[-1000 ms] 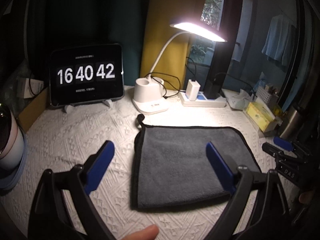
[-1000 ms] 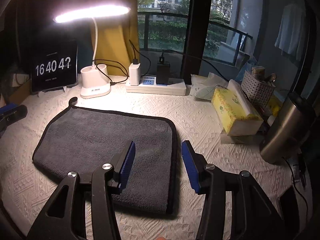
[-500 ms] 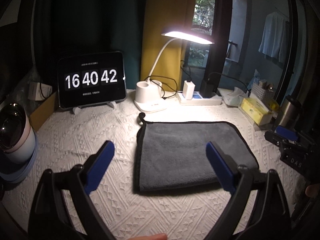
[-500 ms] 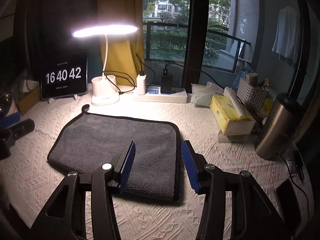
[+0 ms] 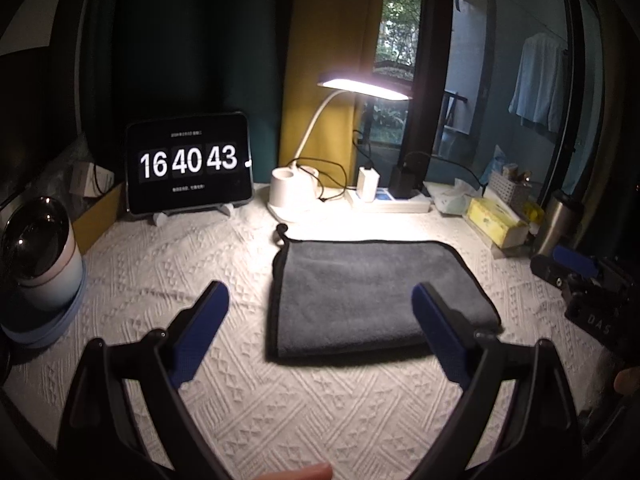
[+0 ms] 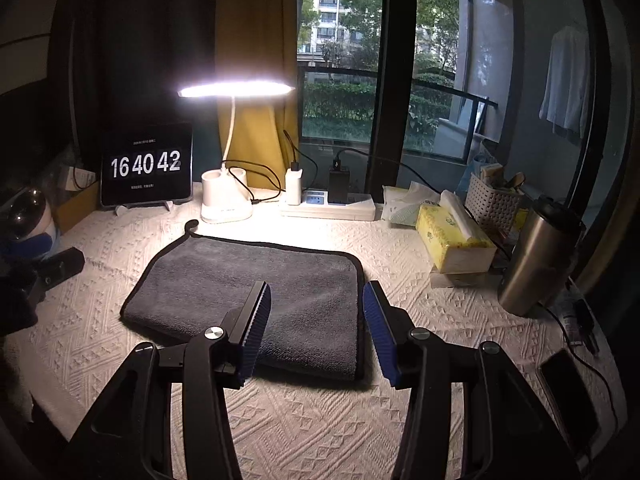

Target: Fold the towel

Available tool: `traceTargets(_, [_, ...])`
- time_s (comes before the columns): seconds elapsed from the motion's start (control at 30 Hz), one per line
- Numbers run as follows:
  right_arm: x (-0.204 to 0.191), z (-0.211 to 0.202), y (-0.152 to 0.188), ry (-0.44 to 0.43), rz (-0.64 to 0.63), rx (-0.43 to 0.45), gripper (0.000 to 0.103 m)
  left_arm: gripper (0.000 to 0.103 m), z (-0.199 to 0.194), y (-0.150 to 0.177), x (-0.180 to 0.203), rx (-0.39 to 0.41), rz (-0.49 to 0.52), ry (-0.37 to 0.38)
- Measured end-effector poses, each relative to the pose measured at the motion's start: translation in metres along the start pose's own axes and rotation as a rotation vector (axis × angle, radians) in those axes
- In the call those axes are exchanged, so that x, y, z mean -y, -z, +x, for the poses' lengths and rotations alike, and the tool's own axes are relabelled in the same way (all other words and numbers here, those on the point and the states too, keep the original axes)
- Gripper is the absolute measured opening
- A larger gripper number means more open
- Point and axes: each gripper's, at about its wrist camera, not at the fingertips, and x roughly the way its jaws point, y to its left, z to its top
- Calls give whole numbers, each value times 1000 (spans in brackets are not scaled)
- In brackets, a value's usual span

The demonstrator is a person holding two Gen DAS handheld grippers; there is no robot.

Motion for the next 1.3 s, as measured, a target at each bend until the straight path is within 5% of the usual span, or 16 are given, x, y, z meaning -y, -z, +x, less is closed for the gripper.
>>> traceTargets(1.3, [-38, -96, 83, 7, -25, 43, 51, 94, -101, 82, 16, 134, 38, 82])
